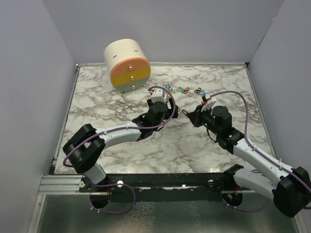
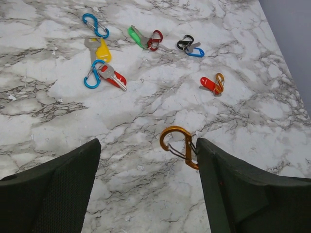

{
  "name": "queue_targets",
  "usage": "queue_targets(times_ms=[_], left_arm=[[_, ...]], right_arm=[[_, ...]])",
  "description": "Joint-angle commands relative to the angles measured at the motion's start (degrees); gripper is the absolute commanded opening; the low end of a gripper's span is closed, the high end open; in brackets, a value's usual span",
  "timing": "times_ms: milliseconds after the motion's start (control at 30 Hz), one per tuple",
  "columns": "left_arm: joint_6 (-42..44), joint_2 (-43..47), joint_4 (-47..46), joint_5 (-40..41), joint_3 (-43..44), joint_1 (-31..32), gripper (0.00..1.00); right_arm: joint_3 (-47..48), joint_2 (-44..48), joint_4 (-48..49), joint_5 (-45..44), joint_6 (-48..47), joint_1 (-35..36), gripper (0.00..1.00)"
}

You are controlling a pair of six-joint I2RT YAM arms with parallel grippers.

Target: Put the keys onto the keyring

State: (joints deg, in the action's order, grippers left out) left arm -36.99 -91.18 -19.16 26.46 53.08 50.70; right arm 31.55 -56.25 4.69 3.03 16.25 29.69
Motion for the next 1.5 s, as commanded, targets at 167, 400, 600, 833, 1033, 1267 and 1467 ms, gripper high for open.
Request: queue_targets(times_ms=[167,400,600,833,1033,1267,1467], left_arm=[[-2.05,0.47,-3.83,-2.54,-1.81,-2.20,0.61],[-2.00,1.01,-4.01,-2.74,-2.30,-2.62,0.59],[-1.51,2.48,-3.98,-2.61,-3.33,-3.02,0.70],[0.76,5.17,-3.67,-1.42,-5.04,-3.36,0.89],[1.07,7.22,-3.13,-0.23,-6.36,-3.85,0.99],[1.42,8.58,-2.82,0.19,-6.92,-4.03,0.99],[1.57,9.78,-2.65,1.20,-7.69,-4.11,0.99]], right_arm=[[0.09,0.00,0.59,-2.41,0.17,0.19,0.01],[0.09,0.15,0.50,-2.48,0.16,0.14,0.01],[0.09,0.08,0.43,-2.38,0.18,0.19,0.01],[0.25,0.26,0.24,-2.48,0.23,0.19,0.01],[0.18,0.26,0.19,-2.45,0.24,0.19,0.01],[0.26,0.43,0.13,-2.50,0.23,0.17,0.01],[0.34,0.03,0.07,-3.68,0.64,0.19,0.01]])
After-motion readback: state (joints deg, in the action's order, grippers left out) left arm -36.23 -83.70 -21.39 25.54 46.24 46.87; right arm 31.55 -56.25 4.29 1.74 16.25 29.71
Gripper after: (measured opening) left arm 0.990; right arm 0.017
